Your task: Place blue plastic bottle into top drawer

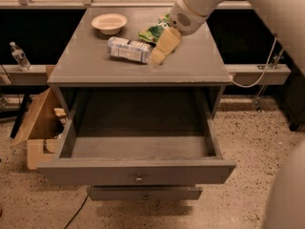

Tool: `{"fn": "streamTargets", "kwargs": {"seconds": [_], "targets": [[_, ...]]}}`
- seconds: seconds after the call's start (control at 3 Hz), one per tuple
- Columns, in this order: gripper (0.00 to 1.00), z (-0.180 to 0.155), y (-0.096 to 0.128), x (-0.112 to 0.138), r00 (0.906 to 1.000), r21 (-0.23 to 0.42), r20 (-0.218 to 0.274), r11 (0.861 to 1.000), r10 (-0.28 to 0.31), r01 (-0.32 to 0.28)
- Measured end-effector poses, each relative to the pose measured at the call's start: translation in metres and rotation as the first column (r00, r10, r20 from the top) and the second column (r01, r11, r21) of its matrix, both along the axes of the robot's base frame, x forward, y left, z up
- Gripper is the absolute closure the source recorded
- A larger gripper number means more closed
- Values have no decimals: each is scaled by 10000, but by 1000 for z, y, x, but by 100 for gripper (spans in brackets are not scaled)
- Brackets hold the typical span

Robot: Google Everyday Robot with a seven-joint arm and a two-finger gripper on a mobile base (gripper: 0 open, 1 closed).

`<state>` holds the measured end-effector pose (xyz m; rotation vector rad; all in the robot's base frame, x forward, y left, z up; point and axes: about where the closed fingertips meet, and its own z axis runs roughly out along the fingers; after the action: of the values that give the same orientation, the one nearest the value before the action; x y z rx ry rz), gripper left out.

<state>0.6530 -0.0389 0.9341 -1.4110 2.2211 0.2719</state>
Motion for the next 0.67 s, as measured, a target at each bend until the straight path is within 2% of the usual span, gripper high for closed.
{"fn": "streamTargets", "kwargs": {"seconds": [0.67], "targets": [[0,-18,60,37,9999,-451,38,9989,105,-103]]}}
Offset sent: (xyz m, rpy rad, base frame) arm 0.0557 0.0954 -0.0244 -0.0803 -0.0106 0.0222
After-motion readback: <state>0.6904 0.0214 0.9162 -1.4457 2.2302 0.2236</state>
